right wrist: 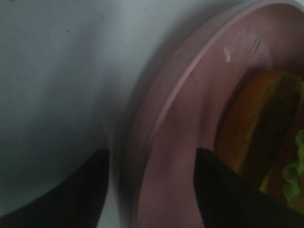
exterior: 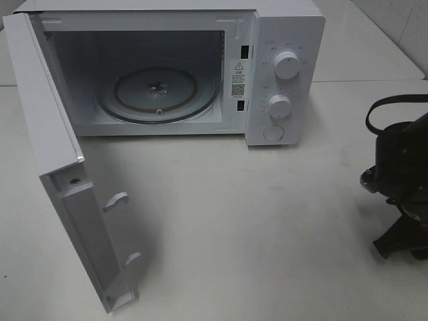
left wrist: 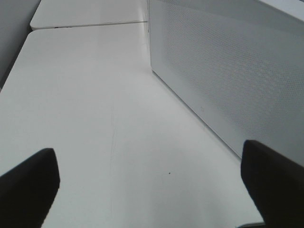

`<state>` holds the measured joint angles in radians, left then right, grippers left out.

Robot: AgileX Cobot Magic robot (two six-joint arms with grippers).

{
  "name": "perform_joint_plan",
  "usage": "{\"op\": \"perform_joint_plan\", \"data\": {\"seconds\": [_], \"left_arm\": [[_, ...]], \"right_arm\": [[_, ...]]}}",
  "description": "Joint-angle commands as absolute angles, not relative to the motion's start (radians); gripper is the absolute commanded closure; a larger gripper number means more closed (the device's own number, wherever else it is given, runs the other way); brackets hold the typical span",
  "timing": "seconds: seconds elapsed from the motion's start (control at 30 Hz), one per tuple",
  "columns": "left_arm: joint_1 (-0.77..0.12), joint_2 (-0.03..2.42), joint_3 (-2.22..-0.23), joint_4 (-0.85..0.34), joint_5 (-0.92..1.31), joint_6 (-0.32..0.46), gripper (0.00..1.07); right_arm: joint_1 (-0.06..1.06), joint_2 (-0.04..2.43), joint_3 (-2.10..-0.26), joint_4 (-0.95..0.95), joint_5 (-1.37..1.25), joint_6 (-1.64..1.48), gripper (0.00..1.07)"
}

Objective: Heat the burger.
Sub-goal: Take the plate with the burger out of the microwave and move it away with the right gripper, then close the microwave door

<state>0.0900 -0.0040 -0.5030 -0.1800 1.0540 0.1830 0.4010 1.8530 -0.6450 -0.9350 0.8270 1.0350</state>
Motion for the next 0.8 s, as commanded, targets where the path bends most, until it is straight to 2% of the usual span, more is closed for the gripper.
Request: {"op": "perform_joint_plan", "data": {"seconds": [0.03,0.33,0.4,0.47,0.5,0.53,0.57,0.67,0.8], "left_arm": [[0.094,-0.025,-0.501,-0.181,1.043,0.18,0.09],[0.094,-0.025,-0.501,-0.181,1.043,0.18,0.09],[0.094,-0.025,-0.501,-0.181,1.043,0.18,0.09],[0.094,-0.025,-0.501,-0.181,1.043,0.18,0.09],[0.094,-0.025,-0.501,-0.181,1.043,0.18,0.09],[0.094,-0.025,-0.501,-0.181,1.043,0.18,0.09],[0.094,-0.025,-0.501,-0.181,1.043,0.18,0.09],[0.094,-0.025,-0.501,-0.181,1.043,0.18,0.09],[0.094,-0.025,-0.501,-0.181,1.043,0.18,0.09]], "right_arm": [[0.4,1.778,-0.659,-0.885,0.834,0.928,0.47],[0.4,1.591,-0.667,-0.731,0.778,0.712,0.46],[0.4,1.476,-0.667,-0.565,0.704,0.501,0.41],[0.4,1.447,-0.667,-0.51,0.692,0.445,0.39],[0.4,1.395,-0.667,-0.394,0.678,0.339,0.34],[0.4,1.395,-0.667,-0.394,0.678,0.339,0.34],[0.4,1.351,-0.667,-0.301,0.672,0.253,0.29],[0.4,1.287,-0.667,-0.195,0.672,0.167,0.25],[0.4,1.224,-0.667,-0.125,0.68,0.135,0.26]]}}
